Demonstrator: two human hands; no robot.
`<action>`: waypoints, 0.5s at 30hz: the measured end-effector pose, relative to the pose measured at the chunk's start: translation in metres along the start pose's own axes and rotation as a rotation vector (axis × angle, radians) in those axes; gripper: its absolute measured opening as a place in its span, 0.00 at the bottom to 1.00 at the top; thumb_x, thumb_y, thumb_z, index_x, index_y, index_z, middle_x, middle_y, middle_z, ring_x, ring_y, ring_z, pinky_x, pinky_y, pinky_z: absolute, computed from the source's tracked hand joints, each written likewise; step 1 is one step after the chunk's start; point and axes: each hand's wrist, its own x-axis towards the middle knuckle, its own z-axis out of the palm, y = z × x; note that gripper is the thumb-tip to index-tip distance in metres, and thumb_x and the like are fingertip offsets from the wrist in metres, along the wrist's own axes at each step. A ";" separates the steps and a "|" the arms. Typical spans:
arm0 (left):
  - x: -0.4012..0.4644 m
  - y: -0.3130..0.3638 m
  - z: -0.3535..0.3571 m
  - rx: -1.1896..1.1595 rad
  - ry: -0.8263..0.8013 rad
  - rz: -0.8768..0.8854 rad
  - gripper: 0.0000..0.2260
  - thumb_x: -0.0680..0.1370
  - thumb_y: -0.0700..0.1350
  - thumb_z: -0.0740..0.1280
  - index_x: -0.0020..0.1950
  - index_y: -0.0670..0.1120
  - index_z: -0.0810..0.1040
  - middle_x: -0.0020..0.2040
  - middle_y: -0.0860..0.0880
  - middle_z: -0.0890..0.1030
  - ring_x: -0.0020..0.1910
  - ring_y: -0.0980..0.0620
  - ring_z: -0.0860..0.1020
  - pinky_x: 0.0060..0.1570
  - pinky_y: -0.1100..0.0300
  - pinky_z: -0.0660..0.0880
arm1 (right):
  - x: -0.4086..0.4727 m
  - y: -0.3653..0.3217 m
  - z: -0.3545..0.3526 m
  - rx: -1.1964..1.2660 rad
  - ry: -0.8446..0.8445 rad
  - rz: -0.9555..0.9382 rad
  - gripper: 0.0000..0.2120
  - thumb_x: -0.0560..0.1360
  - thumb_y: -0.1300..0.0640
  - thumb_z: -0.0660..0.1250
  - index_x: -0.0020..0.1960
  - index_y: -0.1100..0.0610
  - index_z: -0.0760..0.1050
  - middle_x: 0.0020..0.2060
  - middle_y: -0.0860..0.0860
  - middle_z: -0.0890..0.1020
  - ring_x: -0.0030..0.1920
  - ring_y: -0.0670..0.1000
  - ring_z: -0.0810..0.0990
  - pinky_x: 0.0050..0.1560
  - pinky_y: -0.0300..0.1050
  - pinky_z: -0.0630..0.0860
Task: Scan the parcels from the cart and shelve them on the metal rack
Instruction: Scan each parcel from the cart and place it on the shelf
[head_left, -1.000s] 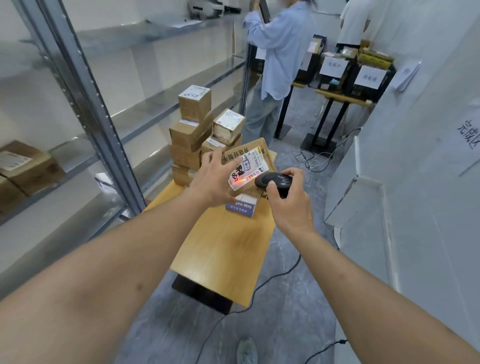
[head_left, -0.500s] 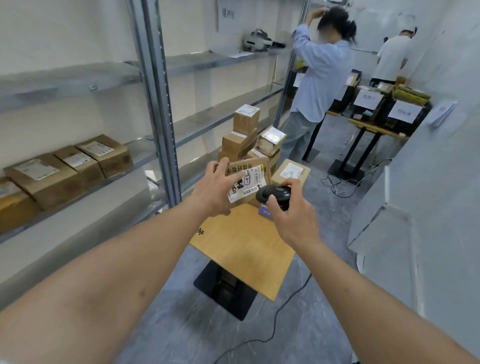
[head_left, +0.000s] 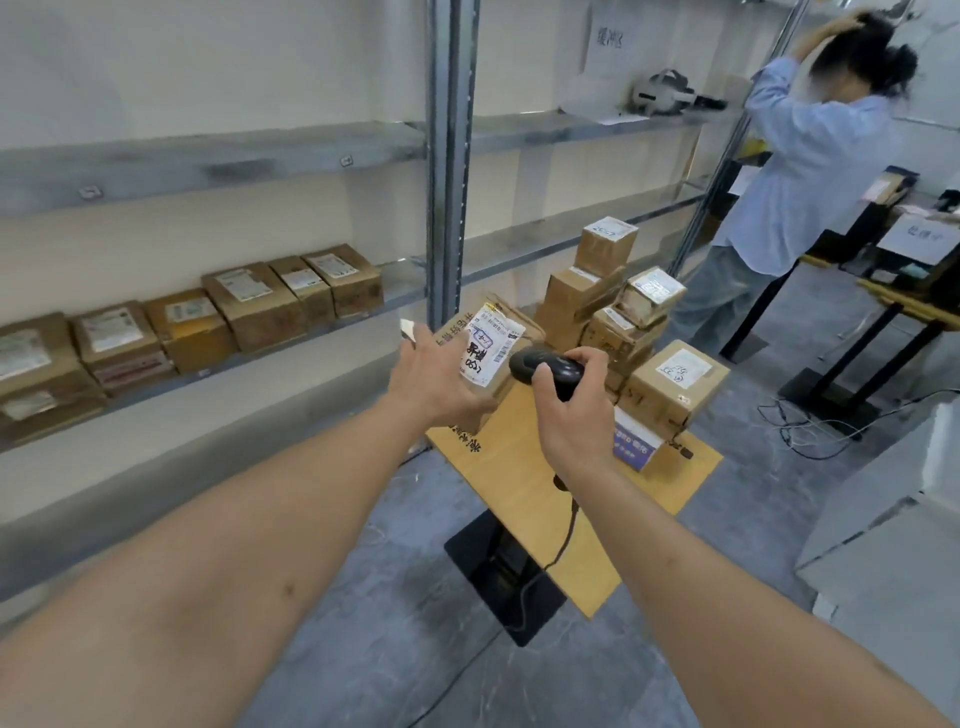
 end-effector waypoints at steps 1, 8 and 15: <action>-0.004 -0.005 -0.002 -0.009 0.001 -0.051 0.46 0.67 0.71 0.75 0.80 0.54 0.64 0.70 0.40 0.65 0.67 0.37 0.68 0.65 0.44 0.72 | 0.000 -0.002 0.008 0.025 -0.013 0.028 0.12 0.83 0.44 0.63 0.63 0.45 0.65 0.47 0.44 0.79 0.44 0.46 0.79 0.40 0.46 0.73; -0.040 -0.059 -0.021 -0.059 0.086 -0.326 0.42 0.69 0.73 0.72 0.77 0.53 0.66 0.65 0.41 0.66 0.63 0.36 0.70 0.59 0.47 0.71 | -0.006 -0.025 0.065 0.113 -0.156 0.024 0.13 0.83 0.44 0.63 0.63 0.46 0.65 0.46 0.45 0.78 0.46 0.51 0.80 0.47 0.52 0.78; -0.089 -0.148 -0.055 -0.047 0.156 -0.560 0.42 0.68 0.75 0.70 0.76 0.55 0.68 0.66 0.40 0.65 0.62 0.36 0.72 0.62 0.46 0.73 | -0.041 -0.078 0.146 0.100 -0.372 -0.122 0.15 0.82 0.42 0.62 0.65 0.45 0.64 0.52 0.49 0.81 0.50 0.54 0.81 0.51 0.51 0.76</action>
